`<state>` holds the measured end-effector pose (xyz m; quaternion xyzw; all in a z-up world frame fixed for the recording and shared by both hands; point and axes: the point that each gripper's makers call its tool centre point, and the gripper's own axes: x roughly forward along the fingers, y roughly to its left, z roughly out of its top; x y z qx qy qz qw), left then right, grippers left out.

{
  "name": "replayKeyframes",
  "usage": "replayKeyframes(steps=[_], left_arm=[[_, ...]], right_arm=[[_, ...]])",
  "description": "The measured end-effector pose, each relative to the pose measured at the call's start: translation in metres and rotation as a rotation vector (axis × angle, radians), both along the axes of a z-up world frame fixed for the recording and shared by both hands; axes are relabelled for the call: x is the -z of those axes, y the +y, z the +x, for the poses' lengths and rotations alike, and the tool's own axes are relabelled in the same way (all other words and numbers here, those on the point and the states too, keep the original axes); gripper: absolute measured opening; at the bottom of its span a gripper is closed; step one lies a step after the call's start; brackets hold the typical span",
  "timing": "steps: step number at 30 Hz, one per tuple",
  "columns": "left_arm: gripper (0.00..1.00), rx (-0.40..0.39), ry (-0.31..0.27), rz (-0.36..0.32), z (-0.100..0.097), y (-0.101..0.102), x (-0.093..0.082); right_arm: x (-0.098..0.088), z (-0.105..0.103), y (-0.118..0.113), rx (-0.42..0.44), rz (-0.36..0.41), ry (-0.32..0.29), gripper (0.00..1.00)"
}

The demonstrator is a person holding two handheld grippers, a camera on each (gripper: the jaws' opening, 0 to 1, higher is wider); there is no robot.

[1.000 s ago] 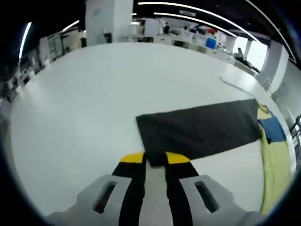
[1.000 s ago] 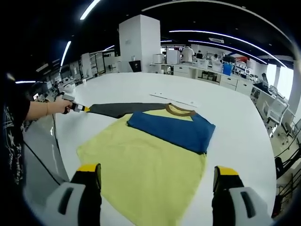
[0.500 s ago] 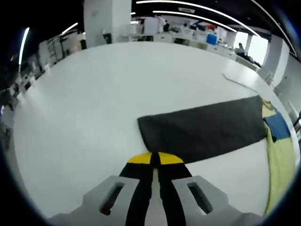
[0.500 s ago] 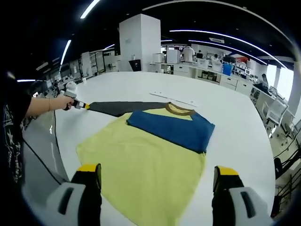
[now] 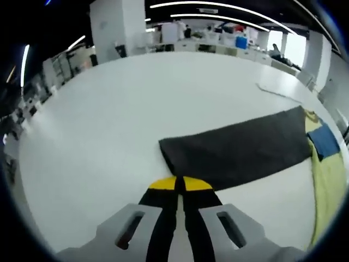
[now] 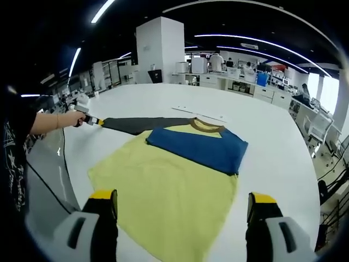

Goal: Fold the garment on the visible template until the final outline fits inside the template.

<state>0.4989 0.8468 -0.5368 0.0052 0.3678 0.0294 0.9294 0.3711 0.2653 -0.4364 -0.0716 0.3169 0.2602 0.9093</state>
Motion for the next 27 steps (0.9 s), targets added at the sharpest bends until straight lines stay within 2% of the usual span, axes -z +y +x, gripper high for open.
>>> replayKeyframes(steps=[4,6,7,10,13,18,19,24,27], left_arm=[[0.0,0.009,-0.011,0.004,-0.004,-0.012,-0.006],[0.0,0.017,-0.03,0.001,0.0,-0.017,-0.009],[0.0,0.021,-0.045,-0.002,-0.001,-0.024,-0.016],[0.0,0.036,-0.07,-0.006,0.004,-0.03,-0.024],[0.0,0.045,-0.092,-0.024,-0.001,-0.054,-0.04],[0.0,0.07,-0.127,-0.019,0.003,-0.076,-0.056],[0.0,0.075,-0.13,-0.016,0.004,-0.074,-0.055],[0.0,0.084,-0.158,-0.063,0.015,-0.086,-0.06],[0.0,0.101,-0.164,-0.068,0.02,-0.095,-0.065]], right_arm=[[-0.001,0.0,0.001,0.002,0.01,-0.002,1.0],[-0.001,0.0,0.001,0.0,0.008,-0.002,1.0],[-0.002,-0.001,0.002,0.0,0.008,-0.003,1.0],[-0.002,0.0,0.001,0.0,0.012,-0.006,1.0],[-0.003,-0.001,0.003,-0.004,0.013,-0.012,1.0],[-0.002,-0.002,0.006,-0.012,0.019,-0.014,1.0],[-0.002,-0.002,0.006,-0.013,0.019,-0.014,1.0],[-0.005,-0.004,0.008,-0.02,0.024,-0.017,1.0],[-0.006,-0.003,0.006,-0.021,0.025,-0.02,1.0]])
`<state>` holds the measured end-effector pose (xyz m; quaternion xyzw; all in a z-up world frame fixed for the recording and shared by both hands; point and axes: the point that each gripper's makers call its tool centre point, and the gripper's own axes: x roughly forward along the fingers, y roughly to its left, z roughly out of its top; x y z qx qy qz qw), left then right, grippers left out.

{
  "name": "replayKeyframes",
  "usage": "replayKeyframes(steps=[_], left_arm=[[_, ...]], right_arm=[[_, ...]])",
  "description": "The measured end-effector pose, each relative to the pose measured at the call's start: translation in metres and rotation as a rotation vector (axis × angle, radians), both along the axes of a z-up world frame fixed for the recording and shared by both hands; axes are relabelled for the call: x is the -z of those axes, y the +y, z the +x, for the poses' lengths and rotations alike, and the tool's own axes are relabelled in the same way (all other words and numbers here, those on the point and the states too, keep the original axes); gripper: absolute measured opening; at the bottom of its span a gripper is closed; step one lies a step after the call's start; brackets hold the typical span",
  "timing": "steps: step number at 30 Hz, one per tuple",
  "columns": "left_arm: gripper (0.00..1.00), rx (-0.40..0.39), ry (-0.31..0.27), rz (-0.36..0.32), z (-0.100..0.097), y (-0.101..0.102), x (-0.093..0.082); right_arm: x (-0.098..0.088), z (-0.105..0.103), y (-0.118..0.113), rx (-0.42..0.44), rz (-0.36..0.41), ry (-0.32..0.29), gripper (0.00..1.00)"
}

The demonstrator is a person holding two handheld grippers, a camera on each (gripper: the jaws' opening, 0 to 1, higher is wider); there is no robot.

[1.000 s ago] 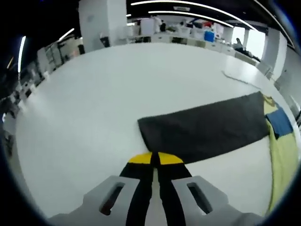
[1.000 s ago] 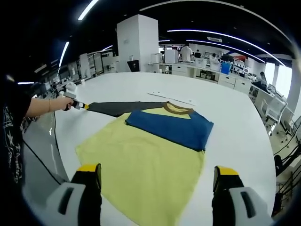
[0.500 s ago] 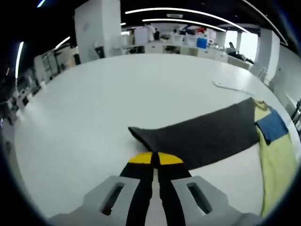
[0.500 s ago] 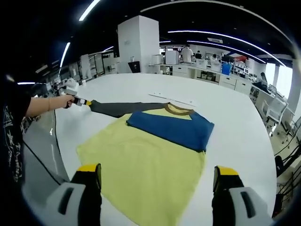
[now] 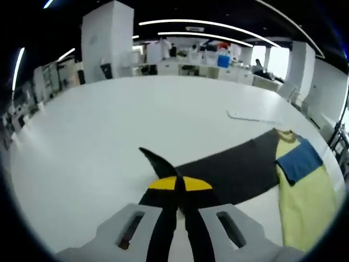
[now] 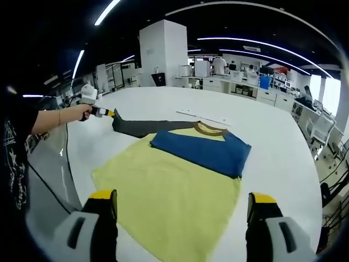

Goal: Fold the garment on the visible template until the final outline fits inside the template.

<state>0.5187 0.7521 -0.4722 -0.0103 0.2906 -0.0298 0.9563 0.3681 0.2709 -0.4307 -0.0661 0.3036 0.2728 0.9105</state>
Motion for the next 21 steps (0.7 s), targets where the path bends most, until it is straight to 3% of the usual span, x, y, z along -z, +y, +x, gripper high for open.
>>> replayKeyframes(steps=[11,21], left_arm=[[0.0,0.066,-0.038,-0.056,0.014,-0.056,-0.024],[0.0,0.096,-0.067,-0.116,0.028,-0.086,-0.039]], right_arm=[[-0.003,-0.002,-0.003,0.011,0.008,-0.013,1.0],[0.001,-0.005,-0.005,0.019,0.022,-0.008,1.0]])
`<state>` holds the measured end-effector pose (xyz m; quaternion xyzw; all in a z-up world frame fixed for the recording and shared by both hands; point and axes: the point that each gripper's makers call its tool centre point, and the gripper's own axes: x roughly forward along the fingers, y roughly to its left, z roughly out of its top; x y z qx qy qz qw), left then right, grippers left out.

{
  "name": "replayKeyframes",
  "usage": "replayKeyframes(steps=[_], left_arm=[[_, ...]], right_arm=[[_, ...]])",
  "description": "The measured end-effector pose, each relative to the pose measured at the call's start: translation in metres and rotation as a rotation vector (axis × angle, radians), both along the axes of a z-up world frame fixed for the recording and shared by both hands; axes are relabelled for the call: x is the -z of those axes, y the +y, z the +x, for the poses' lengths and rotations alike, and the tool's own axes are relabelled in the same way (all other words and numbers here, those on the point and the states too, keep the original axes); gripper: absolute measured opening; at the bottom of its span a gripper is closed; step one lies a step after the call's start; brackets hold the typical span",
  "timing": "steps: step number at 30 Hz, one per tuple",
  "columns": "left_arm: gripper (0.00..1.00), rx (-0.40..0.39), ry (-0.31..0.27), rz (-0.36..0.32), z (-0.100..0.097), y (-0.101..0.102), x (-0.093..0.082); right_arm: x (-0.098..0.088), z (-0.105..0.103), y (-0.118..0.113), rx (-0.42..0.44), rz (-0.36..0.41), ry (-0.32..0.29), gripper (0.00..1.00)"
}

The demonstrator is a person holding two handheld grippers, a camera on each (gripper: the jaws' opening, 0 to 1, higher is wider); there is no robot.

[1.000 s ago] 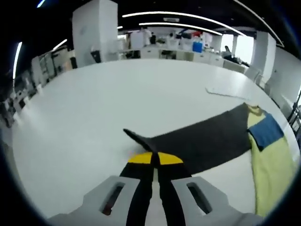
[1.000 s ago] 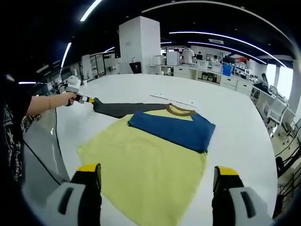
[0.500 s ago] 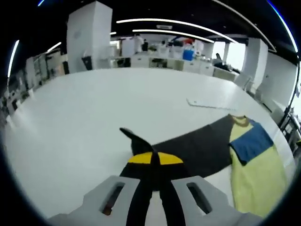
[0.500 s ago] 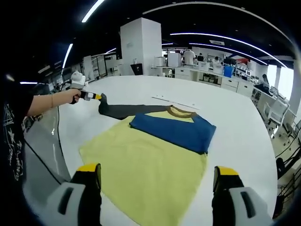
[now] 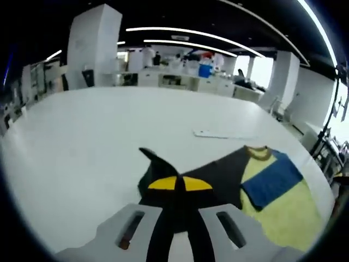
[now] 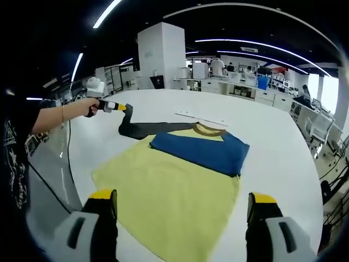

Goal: Fold the garment on the visible template until the final outline fits inside the template.

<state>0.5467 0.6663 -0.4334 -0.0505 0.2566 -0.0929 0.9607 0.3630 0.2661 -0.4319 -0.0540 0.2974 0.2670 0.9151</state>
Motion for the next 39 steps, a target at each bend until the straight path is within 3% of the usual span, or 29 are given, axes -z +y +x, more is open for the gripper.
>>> replayKeyframes(steps=[11,13,14,16,34,39], left_arm=[[0.0,0.041,-0.012,-0.051,0.01,-0.038,-0.011],[0.0,0.074,-0.015,-0.037,0.01,-0.051,-0.014],[0.0,0.128,-0.016,-0.005,0.007,-0.061,-0.015],[0.0,0.144,-0.018,0.005,0.006,-0.071,-0.017],[0.0,0.341,-0.049,-0.001,0.02,-0.169,-0.042],[0.0,0.358,-0.046,-0.034,0.024,-0.194,-0.043]], right_arm=[[0.005,-0.004,-0.001,0.007,0.012,0.012,1.0],[0.004,-0.005,-0.002,0.012,0.014,0.006,1.0],[0.005,-0.004,-0.004,0.02,0.015,0.004,1.0],[0.005,-0.003,-0.005,0.029,0.024,0.0,1.0],[0.027,-0.021,0.012,-0.028,0.042,0.063,1.0],[0.026,-0.023,0.009,-0.022,0.046,0.065,1.0]])
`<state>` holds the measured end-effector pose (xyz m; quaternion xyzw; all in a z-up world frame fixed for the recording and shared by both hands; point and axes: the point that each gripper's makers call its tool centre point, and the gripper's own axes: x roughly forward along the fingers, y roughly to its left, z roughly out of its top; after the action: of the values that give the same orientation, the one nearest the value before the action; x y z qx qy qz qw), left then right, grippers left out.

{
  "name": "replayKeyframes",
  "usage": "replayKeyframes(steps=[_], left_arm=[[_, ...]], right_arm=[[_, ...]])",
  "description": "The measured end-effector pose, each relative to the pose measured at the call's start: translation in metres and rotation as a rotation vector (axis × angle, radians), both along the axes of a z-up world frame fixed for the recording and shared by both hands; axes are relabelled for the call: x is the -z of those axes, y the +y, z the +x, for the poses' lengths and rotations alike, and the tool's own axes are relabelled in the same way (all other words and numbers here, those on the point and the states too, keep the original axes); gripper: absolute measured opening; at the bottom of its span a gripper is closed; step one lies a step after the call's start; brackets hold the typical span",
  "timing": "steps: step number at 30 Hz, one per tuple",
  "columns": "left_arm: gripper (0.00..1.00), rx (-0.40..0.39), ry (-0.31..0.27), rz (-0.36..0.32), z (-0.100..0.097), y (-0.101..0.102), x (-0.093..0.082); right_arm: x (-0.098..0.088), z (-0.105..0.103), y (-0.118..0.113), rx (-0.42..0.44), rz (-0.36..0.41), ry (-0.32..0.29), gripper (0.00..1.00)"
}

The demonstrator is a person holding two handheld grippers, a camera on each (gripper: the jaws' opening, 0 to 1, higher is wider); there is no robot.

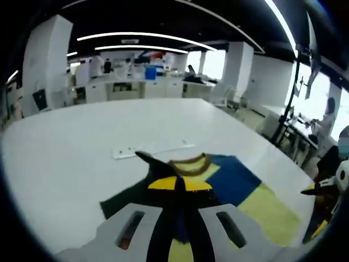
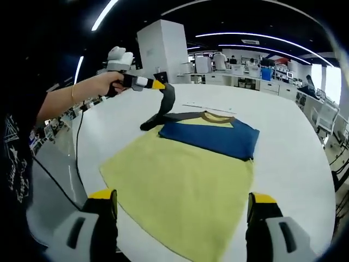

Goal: Fold the garment on the visible template until the final outline fits inside the template.

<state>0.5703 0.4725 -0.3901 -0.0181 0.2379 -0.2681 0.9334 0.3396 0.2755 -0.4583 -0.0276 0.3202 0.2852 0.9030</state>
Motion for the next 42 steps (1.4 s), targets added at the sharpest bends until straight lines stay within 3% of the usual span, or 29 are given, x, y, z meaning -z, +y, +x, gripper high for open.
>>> replayKeyframes(steps=[13,17,19,29,39,42], left_arm=[[0.0,0.06,-0.001,-0.036,0.006,-0.05,-0.004],[0.0,0.082,-0.017,-0.017,0.004,-0.064,-0.006],[0.0,0.092,-0.041,0.024,0.002,-0.071,-0.005],[0.0,0.163,-0.014,0.027,-0.014,-0.109,0.007],[0.0,0.22,-0.032,-0.009,-0.026,-0.14,-0.001],[0.0,0.237,-0.041,0.022,-0.027,-0.147,0.002]], right_arm=[[0.003,-0.005,-0.008,0.023,0.001,0.01,1.0],[0.003,-0.006,-0.009,0.025,-0.001,0.01,1.0],[0.003,-0.006,-0.009,0.024,0.001,0.013,1.0],[0.002,-0.008,-0.011,0.025,-0.007,0.011,1.0],[0.002,-0.011,-0.015,0.038,-0.01,0.014,1.0],[0.003,-0.011,-0.016,0.041,-0.009,0.015,1.0]])
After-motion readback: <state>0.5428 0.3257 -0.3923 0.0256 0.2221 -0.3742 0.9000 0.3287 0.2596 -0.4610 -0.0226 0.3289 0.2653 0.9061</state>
